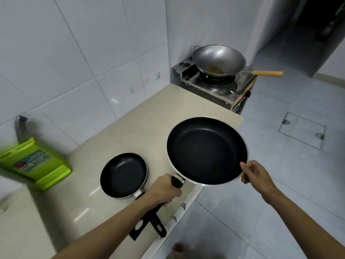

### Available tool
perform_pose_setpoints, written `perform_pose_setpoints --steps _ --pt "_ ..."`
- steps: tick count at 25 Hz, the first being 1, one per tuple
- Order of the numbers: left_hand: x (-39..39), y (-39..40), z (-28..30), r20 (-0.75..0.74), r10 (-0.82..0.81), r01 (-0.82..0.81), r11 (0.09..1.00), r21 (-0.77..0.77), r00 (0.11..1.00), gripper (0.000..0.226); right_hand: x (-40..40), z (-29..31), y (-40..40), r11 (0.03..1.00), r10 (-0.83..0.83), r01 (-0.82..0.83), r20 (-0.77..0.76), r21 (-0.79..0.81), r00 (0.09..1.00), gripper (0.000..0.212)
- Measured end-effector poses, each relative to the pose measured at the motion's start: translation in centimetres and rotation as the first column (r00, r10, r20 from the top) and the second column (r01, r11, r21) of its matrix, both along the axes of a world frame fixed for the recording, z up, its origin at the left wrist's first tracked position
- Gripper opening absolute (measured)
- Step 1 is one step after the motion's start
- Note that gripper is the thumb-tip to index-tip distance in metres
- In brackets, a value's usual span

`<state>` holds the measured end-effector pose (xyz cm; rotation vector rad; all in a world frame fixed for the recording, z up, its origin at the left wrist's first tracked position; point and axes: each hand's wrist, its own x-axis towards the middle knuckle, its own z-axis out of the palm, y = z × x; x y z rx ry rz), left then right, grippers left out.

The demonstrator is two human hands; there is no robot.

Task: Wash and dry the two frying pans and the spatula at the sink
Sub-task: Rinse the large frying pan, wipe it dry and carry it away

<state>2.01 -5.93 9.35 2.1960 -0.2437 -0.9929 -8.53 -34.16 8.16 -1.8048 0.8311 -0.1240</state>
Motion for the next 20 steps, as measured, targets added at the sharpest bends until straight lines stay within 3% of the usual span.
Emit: perform_pose_setpoints --steps 4,7,11,20 --pt "1.9 -1.2 -1.5 -0.019 0.221 -0.220 0.974 0.054 0.975 0.014 9.0 -2.8 -1.7 0.984 0.178 -0.178 -0.043 0.018 0.983 0.035" --pt "2.8 -3.3 -2.3 -0.004 0.416 -0.414 0.906 0.091 0.909 0.015 15.8 -4.4 -2.7 0.941 0.335 -0.331 -0.061 0.067 0.940 0.032" --pt "3.4 -6.7 -3.3 -0.032 0.638 -0.635 0.769 0.066 0.769 0.010 21.6 -6.2 -4.2 0.842 0.538 -0.529 -0.090 0.108 0.838 0.030" --pt "5.0 -12.2 -7.6 -0.048 0.890 -0.887 0.456 0.068 0.454 0.012 33.3 -9.2 -4.5 0.571 0.809 -0.819 -0.209 0.058 0.549 0.024"
